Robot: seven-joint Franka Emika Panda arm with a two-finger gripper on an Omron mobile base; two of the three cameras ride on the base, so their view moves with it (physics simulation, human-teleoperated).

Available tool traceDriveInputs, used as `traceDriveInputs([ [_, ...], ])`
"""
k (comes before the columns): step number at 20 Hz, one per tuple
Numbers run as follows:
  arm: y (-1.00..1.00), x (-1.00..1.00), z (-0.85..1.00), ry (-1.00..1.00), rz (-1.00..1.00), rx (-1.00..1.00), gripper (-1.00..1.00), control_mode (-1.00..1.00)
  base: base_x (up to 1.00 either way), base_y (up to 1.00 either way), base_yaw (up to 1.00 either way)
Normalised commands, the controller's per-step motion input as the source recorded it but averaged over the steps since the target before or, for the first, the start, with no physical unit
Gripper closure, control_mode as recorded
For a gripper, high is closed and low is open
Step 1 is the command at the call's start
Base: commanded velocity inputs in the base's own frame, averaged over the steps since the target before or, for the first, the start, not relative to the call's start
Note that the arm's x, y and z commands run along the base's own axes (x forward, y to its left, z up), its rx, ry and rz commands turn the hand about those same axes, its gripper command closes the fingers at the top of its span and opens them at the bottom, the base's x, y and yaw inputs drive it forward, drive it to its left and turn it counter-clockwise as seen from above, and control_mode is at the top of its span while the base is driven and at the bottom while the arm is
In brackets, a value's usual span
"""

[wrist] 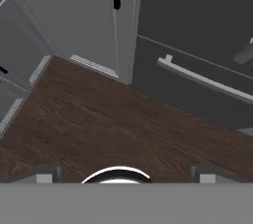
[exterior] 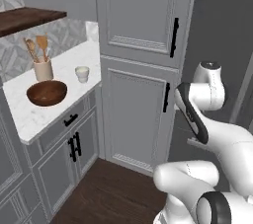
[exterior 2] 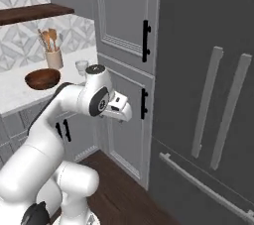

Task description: Grab a lemon wedge from the fridge and one ice cube from the ice bowl, and put them in the glass of lemonade.

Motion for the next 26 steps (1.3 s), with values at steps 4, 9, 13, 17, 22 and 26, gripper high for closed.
traceDriveInputs([
  [4,0.00,0.00,0.00,0.00,0.00,0.00,-1.00,1.00,-0.56,-0.04,-0.51],
  [9,0.00,0.00,0.00,0.00,0.00,0.00,-1.00,1.00,0.33,-0.30,-0.63],
  [13,0.00,0.00,0.00,0.00,0.00,0.00,-1.00,1.00,0.52,-0.04,-0.69],
  [17,0.00,0.00,0.00,0.00,0.00,0.00,-1.00,1.00,0.16,-0.06,-0.28],
  [22,0.00,0.00,0.00,0.00,0.00,0.00,-1.00,1.00,-0.55,0.18,0.04],
  [26,0.00,0.00,0.00,0.00,0.00,0.00,-1.00,1.00,-0.10,0.00,0.01],
])
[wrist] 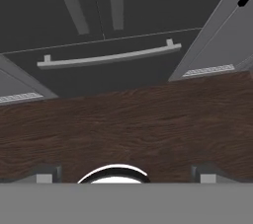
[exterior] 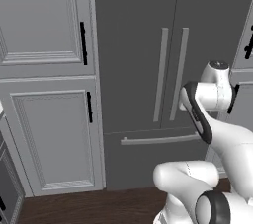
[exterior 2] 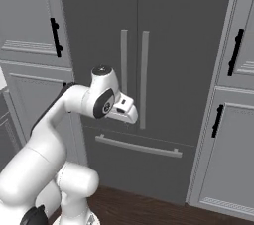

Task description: Grab a lemon wedge from the fridge and one ice cube from the ice bowl, and put them in the glass of lemonade.

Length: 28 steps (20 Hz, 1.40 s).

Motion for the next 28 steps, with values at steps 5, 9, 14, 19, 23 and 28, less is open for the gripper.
traceDriveInputs([
  [5,0.00,0.00,0.00,0.00,0.00,0.00,-1.00,1.00,0.28,0.00,0.00],
  [9,0.00,0.00,0.00,0.00,0.00,0.00,-1.00,1.00,0.23,0.00,0.00],
  [14,0.02,0.28,0.00,-0.06,-0.04,0.00,-1.00,-1.00,0.04,0.00,0.00],
  [19,0.02,0.69,0.00,-0.15,-0.10,0.00,-1.00,-1.00,0.00,0.00,0.00],
  [23,-0.03,0.52,0.11,-0.22,-0.03,0.09,-1.00,-1.00,0.00,0.00,0.00],
  [28,-0.34,0.63,0.73,0.00,0.09,0.02,-1.00,-1.00,0.00,0.00,0.00],
])
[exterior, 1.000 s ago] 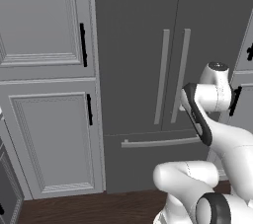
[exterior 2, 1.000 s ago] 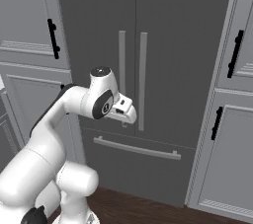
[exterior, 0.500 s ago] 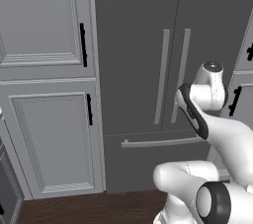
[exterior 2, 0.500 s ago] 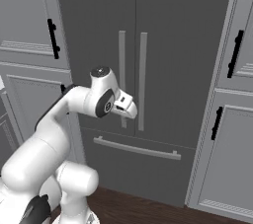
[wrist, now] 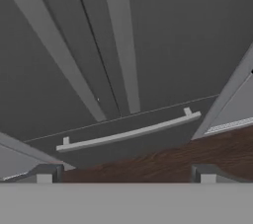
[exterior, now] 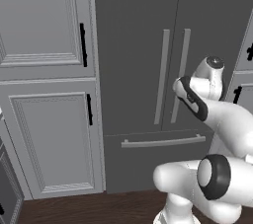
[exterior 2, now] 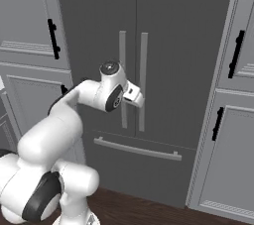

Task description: Grab a lemon wedge from the fridge and one ice cube from the ice bowl, and put them in the glass of lemonade.

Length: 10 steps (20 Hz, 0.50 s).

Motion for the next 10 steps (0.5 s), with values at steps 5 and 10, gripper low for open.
traceDriveInputs([
  [5,-0.26,0.32,0.56,0.11,0.08,-0.10,-1.00,-1.00,0.00,0.00,0.00],
  [10,0.00,0.04,-0.25,-0.08,0.00,-0.02,-1.00,-1.00,0.00,0.00,0.00],
])
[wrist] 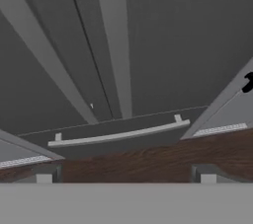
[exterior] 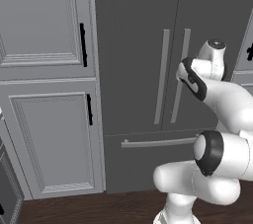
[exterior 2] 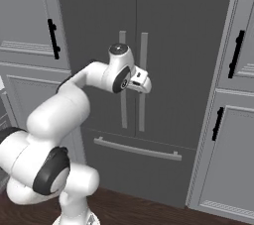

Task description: Grab a lemon wedge from the fridge and one ice cube from the ice bowl, and put them in the glass of lemonade.

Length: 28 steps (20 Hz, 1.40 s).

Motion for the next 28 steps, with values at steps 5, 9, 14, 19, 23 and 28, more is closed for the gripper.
traceDriveInputs([
  [5,0.00,0.47,-0.08,0.00,0.00,-0.02,-1.00,-1.00,0.00,0.00,0.00],
  [9,0.00,0.83,0.02,0.00,0.00,-0.05,-1.00,-1.00,0.00,0.00,0.00],
  [14,-0.05,0.76,0.01,0.02,0.00,0.00,-1.00,-1.00,0.00,0.00,0.00],
  [19,-0.24,0.52,0.00,0.05,0.00,0.00,-1.00,-1.00,0.00,0.00,0.00],
  [23,-0.36,0.21,0.00,0.01,0.00,0.00,-1.00,-1.00,0.00,0.00,0.00],
  [28,-0.01,0.46,-0.08,0.00,0.00,0.00,-1.00,-1.00,0.00,0.00,0.00],
])
